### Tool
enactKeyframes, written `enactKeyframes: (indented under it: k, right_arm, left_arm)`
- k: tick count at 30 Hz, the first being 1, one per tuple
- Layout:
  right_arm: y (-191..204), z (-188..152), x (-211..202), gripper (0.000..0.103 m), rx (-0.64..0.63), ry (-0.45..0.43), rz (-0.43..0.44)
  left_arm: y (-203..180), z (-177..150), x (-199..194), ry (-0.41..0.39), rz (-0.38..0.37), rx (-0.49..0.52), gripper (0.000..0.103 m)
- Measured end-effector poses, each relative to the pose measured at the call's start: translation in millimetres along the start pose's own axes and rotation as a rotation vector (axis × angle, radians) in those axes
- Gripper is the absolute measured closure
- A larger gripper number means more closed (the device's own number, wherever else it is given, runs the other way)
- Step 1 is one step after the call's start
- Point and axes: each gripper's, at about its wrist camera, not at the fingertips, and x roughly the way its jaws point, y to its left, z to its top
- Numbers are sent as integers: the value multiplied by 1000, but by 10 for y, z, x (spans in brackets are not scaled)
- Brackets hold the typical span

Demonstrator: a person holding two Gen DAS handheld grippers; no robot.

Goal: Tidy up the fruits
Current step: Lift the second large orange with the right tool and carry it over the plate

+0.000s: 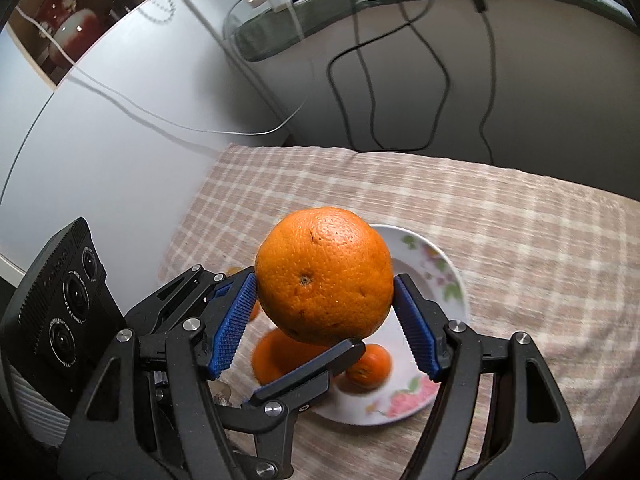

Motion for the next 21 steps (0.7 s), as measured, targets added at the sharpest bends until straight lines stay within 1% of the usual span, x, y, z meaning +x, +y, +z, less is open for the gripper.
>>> enactKeyframes:
  k: [10,16,21]
  right_arm:
    - [-387,-130,-141,30,57,-12,-27]
    - [-541,-199,-100,30,88,-1,-22]
    - [-576,-218,-105,30,93,2,-19]
  left_arm:
    - [-305,-63,217,54,-34,32,32]
    - [-381,-114,316,89,-32,46,32]
    - [-410,-130,358,104,-16,54,32]
